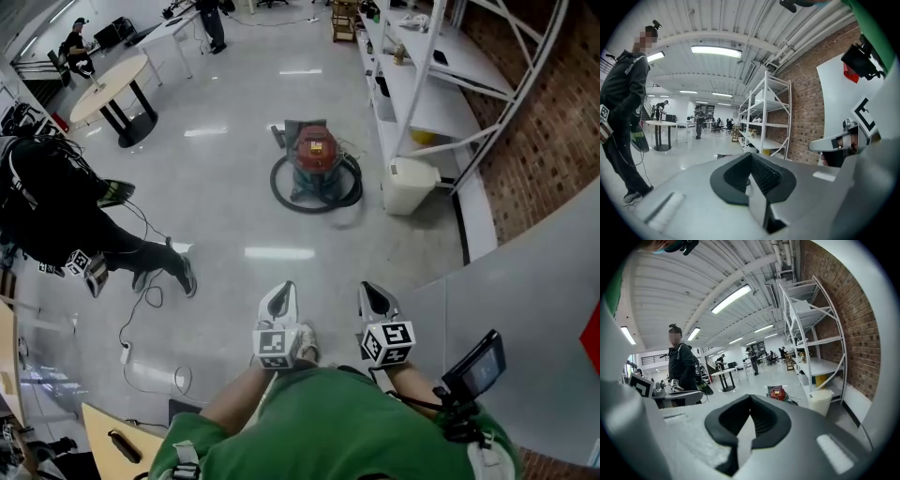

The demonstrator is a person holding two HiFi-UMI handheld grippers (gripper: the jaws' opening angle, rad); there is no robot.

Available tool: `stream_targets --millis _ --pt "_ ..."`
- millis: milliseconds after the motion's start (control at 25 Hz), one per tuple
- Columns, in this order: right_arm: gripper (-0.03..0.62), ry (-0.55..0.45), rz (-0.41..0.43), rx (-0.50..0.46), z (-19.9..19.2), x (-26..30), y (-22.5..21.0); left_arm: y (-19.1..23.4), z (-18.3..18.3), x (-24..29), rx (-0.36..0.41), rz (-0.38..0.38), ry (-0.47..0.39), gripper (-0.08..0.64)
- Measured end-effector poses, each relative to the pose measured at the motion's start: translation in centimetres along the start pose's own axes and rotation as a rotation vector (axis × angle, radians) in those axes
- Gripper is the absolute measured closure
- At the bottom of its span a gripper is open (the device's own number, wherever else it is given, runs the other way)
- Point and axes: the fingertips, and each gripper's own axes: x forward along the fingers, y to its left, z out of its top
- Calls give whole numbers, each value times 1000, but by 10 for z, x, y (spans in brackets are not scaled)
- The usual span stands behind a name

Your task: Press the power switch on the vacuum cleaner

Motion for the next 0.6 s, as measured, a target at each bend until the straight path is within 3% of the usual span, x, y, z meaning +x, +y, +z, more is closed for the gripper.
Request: stream_targets --millis 600 --pt "589 -32 -104 -36 49 95 -1 69 24 94 -18 -95 -30 552"
